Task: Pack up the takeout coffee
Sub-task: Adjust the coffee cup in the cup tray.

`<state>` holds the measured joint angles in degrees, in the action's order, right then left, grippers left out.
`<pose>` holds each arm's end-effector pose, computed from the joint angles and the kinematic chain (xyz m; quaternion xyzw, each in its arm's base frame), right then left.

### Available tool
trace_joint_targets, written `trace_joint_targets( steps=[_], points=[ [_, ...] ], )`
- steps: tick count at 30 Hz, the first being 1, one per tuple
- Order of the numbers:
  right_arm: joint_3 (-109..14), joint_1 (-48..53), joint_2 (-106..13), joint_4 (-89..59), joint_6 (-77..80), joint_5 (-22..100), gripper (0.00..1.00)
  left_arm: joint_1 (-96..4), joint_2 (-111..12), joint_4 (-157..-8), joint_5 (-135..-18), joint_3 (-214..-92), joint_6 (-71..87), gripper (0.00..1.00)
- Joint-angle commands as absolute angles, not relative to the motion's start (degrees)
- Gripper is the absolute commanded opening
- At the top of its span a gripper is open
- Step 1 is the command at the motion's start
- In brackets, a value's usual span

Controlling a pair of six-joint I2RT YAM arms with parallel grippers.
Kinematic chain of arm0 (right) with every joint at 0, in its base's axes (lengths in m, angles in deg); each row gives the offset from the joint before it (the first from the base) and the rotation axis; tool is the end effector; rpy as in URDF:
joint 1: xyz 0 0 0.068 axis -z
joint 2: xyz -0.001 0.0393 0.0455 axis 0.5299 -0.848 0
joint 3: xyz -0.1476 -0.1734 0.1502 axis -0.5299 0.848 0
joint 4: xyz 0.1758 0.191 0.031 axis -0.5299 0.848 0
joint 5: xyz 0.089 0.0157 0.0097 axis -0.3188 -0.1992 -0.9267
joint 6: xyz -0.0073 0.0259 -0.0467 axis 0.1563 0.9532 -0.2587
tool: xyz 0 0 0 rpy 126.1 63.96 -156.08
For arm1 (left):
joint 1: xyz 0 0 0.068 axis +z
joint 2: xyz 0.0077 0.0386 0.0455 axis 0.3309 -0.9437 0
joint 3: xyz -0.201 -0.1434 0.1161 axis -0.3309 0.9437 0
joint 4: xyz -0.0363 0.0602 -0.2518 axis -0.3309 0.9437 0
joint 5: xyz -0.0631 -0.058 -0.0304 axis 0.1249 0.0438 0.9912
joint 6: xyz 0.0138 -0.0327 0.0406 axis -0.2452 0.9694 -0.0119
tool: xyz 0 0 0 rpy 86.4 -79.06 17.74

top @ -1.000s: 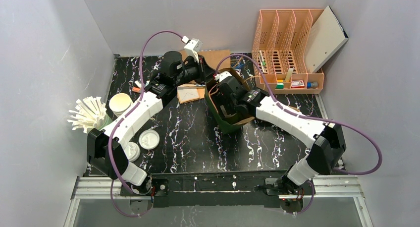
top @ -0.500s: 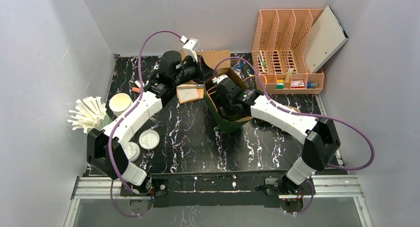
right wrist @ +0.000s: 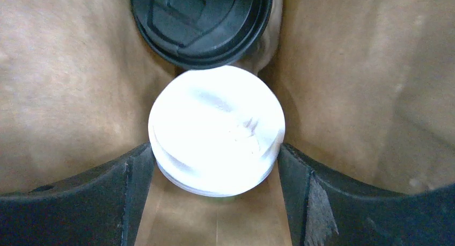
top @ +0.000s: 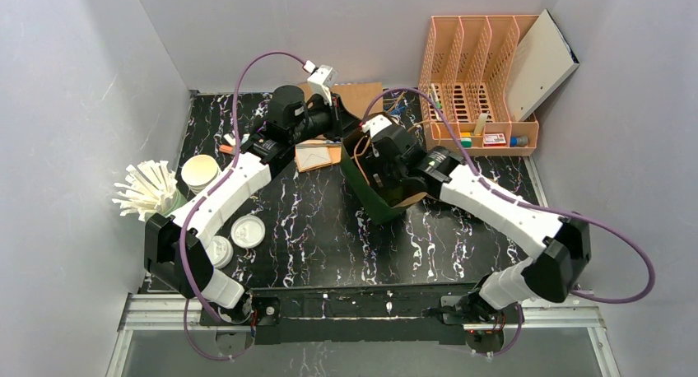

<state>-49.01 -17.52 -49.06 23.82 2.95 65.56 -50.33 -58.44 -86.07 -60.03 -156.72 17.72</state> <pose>0.2143 0.2331 0.3293 -0.2653 0.8771 0.0438 0.3980 0.2942 -0.1942 0.3924 0.2085 0.6945 -0.4347 0.5341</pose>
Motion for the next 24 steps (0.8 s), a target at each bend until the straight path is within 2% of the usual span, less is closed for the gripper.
trace_joint_targets(
  steps=[1, 13, 24],
  points=[
    [-49.3, -17.7, -43.9, 22.9, 1.6, 64.5, 0.81, -50.6, -55.2, -83.2, -61.5, -158.6, 15.6, 0.00],
    [-50.4, -17.7, -38.0, 24.1, 1.3, 64.0, 0.76, -50.3, -56.6, -78.4, -64.8, -158.6, 15.9, 0.00],
    [-54.7, -17.7, -34.7, 16.8, -3.5, 66.0, 0.73, -49.9, -57.4, -74.8, -68.0, -157.7, 17.1, 0.00]
  ],
)
